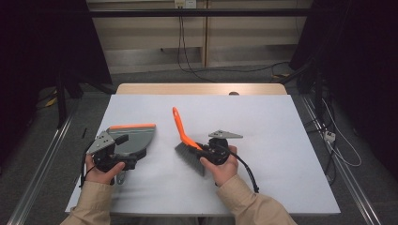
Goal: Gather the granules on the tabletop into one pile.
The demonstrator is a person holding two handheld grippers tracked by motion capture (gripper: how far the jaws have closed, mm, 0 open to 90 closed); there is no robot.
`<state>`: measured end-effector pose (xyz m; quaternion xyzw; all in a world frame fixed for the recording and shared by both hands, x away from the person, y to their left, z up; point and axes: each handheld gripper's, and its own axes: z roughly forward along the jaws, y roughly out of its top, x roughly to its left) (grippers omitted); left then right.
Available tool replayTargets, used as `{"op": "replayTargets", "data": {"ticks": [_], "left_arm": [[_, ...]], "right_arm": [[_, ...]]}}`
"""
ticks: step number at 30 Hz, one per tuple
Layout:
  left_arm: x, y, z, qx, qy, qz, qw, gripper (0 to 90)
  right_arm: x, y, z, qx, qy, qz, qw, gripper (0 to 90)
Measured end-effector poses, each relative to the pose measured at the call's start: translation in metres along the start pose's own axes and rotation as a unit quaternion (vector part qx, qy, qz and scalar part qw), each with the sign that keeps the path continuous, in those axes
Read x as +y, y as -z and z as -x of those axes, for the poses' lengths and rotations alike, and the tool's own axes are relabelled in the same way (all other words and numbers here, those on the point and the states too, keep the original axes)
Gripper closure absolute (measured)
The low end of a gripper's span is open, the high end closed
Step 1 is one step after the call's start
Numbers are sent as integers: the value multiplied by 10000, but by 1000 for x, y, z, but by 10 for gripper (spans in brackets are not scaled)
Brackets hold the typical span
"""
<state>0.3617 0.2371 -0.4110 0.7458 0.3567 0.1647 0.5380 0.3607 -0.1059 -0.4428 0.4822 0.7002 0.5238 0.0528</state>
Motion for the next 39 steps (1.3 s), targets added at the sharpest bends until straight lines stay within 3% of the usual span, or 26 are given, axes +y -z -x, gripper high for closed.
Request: {"op": "replayTargets", "data": {"ticks": [3, 8, 19, 23, 29, 33, 35, 37, 39], "left_arm": [[0, 0, 0, -6, -12, -12, 10000, 50], [0, 0, 1, -14, -49, -20, 10000, 50], [0, 0, 2, -8, -41, -21, 10000, 51], [0, -1, 2, -15, -51, -38, 10000, 51], [0, -2, 2, -26, -49, -36, 10000, 51], [0, -4, 3, -37, -52, -53, 10000, 51], [0, -4, 3, -46, -46, -51, 10000, 51], [-1, -4, 3, -42, -44, -63, 10000, 51], [-1, -5, 3, -43, -43, -66, 10000, 51]], "right_arm": [[-4, -2, -4, -131, 194, -66, 9997, 711], [-6, 10, 13, -269, 71, -115, 9995, 707], [-2, 32, 38, -564, 133, -24, 9983, 708], [-1, 33, 41, -535, 96, 26, 9985, 710], [12, 40, 46, -184, -55, 280, 9994, 712], [28, 46, 51, 0, 110, 528, 9985, 711], [35, 46, 57, -31, 241, 564, 9981, 711], [43, 43, 67, -17, 529, 497, 9974, 711], [49, 41, 78, -126, 958, 419, 9944, 711]]}}
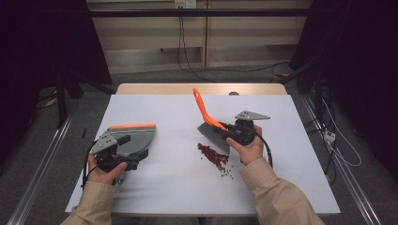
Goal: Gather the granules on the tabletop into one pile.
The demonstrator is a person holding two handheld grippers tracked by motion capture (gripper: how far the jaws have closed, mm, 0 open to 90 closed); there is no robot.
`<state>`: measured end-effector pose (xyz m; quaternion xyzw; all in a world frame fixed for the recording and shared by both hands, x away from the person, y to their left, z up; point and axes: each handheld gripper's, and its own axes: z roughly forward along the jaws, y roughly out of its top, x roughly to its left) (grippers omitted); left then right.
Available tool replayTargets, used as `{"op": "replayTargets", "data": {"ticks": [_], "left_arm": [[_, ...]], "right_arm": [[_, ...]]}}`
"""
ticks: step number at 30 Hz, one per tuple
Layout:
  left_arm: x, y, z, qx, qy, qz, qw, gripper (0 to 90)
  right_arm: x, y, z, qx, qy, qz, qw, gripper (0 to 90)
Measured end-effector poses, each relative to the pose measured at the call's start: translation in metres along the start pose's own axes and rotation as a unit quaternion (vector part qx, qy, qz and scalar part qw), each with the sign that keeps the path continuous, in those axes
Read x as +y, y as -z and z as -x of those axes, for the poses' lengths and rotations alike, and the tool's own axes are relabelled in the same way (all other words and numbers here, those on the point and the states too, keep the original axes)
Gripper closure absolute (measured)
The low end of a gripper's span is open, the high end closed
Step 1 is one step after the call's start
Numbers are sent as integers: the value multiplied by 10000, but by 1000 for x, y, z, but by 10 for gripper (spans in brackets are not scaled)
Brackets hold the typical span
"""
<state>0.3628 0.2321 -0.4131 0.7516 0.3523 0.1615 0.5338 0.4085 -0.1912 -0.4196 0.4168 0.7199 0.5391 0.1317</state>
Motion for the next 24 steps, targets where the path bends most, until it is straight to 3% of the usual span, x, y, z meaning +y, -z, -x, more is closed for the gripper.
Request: {"op": "replayTargets", "data": {"ticks": [5, 11, 13, 17, 18, 21, 24], "left_arm": [[0, -1, -1, -4, 9, -16, 10000, 51], [-1, -1, -2, -1, 9, -30, 10000, 51], [-1, -1, -2, -4, 4, -35, 10000, 51], [0, -1, -1, -20, -3, -28, 10000, 51], [0, -1, -1, -15, -5, -43, 10000, 51], [0, -1, -1, -19, 1, -38, 10000, 51], [-1, -1, -2, -10, 19, -23, 10000, 51]], "right_arm": [[-2, -12, 20, -12, 718, -296, 9970, 711], [-8, -20, 24, -51, 845, -613, 9945, 707], [-4, -19, 24, 65, 663, -802, 9946, 700], [8, -20, 21, -132, 742, -1329, 9883, 597], [10, -21, 21, -167, 748, -1475, 9861, 599], [16, -26, 20, -209, 965, -1988, 9751, 662], [18, -29, 21, -181, 1057, -2241, 9686, 705]]}}
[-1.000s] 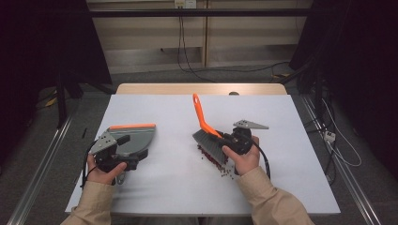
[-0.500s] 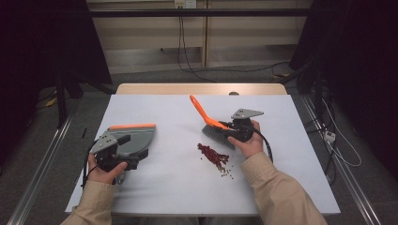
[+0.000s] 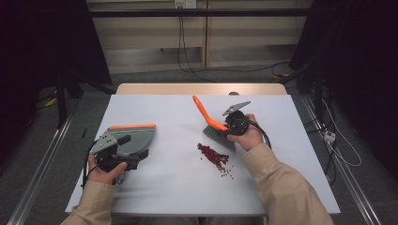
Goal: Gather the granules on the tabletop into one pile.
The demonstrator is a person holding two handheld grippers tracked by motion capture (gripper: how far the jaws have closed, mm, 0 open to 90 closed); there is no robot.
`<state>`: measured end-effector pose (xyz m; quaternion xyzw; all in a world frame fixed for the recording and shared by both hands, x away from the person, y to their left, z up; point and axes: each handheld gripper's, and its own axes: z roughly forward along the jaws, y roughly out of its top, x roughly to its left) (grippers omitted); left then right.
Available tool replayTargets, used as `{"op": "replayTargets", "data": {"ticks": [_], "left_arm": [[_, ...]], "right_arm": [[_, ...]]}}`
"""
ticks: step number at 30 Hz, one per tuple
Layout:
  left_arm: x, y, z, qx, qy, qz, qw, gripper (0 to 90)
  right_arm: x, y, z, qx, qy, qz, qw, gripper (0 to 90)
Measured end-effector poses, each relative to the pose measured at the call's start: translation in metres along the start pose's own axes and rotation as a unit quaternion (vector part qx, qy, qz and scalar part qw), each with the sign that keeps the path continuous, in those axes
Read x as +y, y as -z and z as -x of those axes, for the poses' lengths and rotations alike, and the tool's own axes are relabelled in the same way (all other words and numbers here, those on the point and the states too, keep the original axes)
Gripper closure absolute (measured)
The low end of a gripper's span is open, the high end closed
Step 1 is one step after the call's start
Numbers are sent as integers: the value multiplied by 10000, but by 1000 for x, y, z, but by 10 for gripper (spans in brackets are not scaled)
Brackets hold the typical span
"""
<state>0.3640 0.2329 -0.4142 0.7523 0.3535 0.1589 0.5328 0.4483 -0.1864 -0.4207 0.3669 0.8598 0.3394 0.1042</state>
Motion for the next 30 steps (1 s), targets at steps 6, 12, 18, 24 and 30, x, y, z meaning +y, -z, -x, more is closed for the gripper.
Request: {"op": "replayTargets", "data": {"ticks": [6, 12, 18, 24, 30], "left_arm": [[0, 0, 0, -4, 1, 1, 10000, 51], [0, 0, -2, 21, 28, 0, 10000, 51], [-1, 3, -4, 75, 54, 27, 10000, 50], [-1, 4, -6, 98, 87, 53, 9999, 50], [-1, 4, -6, 114, 85, 37, 9999, 51]], "right_arm": [[2, -1, 4, 392, 473, 276, 9977, 710], [17, -14, 3, 495, 1208, 754, 9886, 710], [21, -33, -3, 921, 1725, 622, 9787, 711], [14, -23, -15, 1131, 2107, 465, 9699, 711], [2, -14, -24, 1297, 2242, 506, 9645, 711]]}}
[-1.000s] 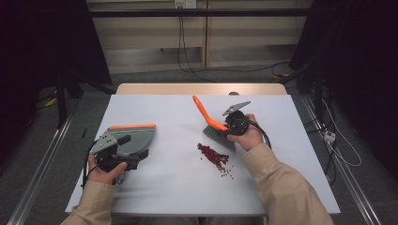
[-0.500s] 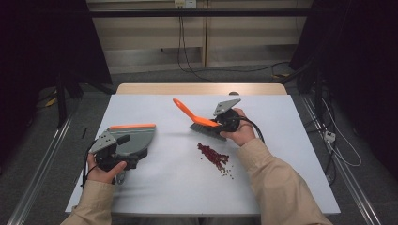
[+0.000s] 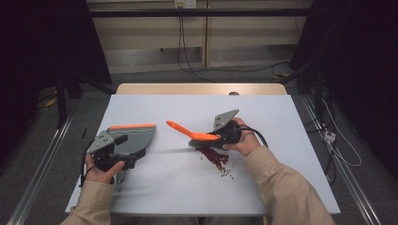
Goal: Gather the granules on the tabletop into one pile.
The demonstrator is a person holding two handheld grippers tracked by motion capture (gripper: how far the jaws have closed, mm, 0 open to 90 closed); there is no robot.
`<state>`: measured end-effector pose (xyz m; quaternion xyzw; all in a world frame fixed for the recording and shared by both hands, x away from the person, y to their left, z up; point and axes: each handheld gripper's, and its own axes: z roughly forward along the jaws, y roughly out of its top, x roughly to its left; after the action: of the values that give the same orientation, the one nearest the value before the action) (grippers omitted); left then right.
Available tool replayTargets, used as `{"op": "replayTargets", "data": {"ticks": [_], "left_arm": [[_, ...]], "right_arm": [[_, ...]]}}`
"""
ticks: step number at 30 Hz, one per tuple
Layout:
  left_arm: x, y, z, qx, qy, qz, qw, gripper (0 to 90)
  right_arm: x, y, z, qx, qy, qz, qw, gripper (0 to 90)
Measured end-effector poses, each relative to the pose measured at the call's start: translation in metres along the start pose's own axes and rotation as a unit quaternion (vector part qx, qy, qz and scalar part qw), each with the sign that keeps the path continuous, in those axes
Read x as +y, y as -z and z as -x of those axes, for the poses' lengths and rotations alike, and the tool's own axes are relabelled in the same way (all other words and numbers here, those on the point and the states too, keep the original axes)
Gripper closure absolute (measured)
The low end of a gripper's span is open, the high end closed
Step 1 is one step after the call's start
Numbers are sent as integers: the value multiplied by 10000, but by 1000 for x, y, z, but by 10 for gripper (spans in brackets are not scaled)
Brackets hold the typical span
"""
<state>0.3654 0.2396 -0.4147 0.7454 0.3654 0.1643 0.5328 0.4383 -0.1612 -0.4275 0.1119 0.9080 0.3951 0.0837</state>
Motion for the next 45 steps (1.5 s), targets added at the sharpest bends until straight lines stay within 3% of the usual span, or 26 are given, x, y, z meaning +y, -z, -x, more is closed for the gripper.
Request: {"op": "replayTargets", "data": {"ticks": [7, 12, 16, 21, 24, 28, 33, 37, 45], "left_arm": [[0, 0, 0, 1, -11, -2, 10000, 51], [0, 0, 0, 5, 3, 3, 10000, 51], [0, 0, 1, 2, -9, -2, 10000, 50], [0, 0, 2, -9, -22, -21, 10000, 50], [0, -1, 2, -9, -12, -14, 10000, 51], [0, 0, 2, 16, 27, 10, 10000, 51], [0, 0, 2, 15, 23, 2, 10000, 50], [0, 0, 2, -3, 24, -2, 10000, 50], [1, 0, 2, -8, 34, 15, 10000, 50]], "right_arm": [[0, 3, -7, 22, 66, 76, 9999, 711], [1, 13, -5, -31, -122, 437, 9990, 711], [4, 28, -11, 3, -176, 599, 9981, 710], [0, 45, -30, 317, -344, 693, 9965, 711], [-4, 50, -46, 549, -279, 690, 9957, 710], [-12, 48, -62, 811, -310, 610, 9944, 711], [-23, 41, -73, 1223, -520, 635, 9891, 711], [-31, 33, -71, 1231, -540, 575, 9893, 711], [-33, 25, -48, 1212, -557, 627, 9891, 708]]}}
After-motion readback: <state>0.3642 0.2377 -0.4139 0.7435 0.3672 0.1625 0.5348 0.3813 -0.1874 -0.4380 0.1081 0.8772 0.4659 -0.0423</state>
